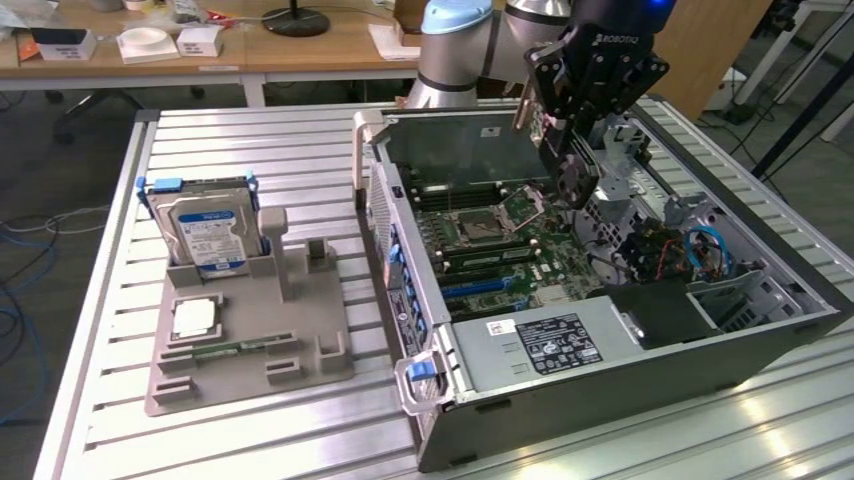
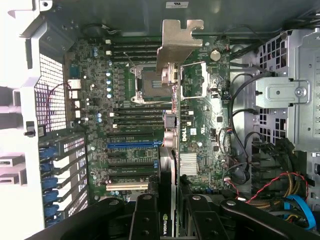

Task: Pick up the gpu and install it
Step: 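Insert the gpu into the slot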

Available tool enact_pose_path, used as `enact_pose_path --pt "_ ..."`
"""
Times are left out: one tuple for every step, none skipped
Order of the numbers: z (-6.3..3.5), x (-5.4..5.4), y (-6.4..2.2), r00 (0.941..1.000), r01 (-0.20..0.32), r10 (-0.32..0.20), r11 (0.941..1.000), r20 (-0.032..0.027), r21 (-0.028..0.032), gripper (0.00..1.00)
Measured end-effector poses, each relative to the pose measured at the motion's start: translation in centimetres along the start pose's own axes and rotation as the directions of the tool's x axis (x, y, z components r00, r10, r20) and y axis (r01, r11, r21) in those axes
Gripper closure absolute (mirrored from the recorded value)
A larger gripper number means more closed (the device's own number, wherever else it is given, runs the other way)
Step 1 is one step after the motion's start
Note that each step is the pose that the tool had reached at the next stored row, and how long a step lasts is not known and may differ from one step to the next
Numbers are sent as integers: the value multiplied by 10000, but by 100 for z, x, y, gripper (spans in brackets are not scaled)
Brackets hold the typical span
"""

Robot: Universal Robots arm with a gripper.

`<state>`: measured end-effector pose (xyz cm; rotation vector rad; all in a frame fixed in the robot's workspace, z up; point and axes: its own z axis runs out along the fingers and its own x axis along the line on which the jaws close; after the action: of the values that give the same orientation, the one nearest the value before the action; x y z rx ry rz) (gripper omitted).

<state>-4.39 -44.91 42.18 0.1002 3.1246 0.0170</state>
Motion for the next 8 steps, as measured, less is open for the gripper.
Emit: enact_pose_path --pt "0 0 0 10000 0 0 10000 0 0 74" --pt "0 0 0 10000 0 0 10000 0 -1 74" --pt "0 0 0 10000 0 0 10000 0 -1 74" --pt "0 0 0 10000 0 0 10000 0 -1 74" --pt "0 0 0 10000 2 -2 10000 0 0 74" --pt "0 0 0 10000 10 -10 10000 0 0 74" --pt "0 0 0 10000 30 -30 10000 0 -1 74" --pt "0 0 0 10000 69 -69 10000 -1 -2 74"
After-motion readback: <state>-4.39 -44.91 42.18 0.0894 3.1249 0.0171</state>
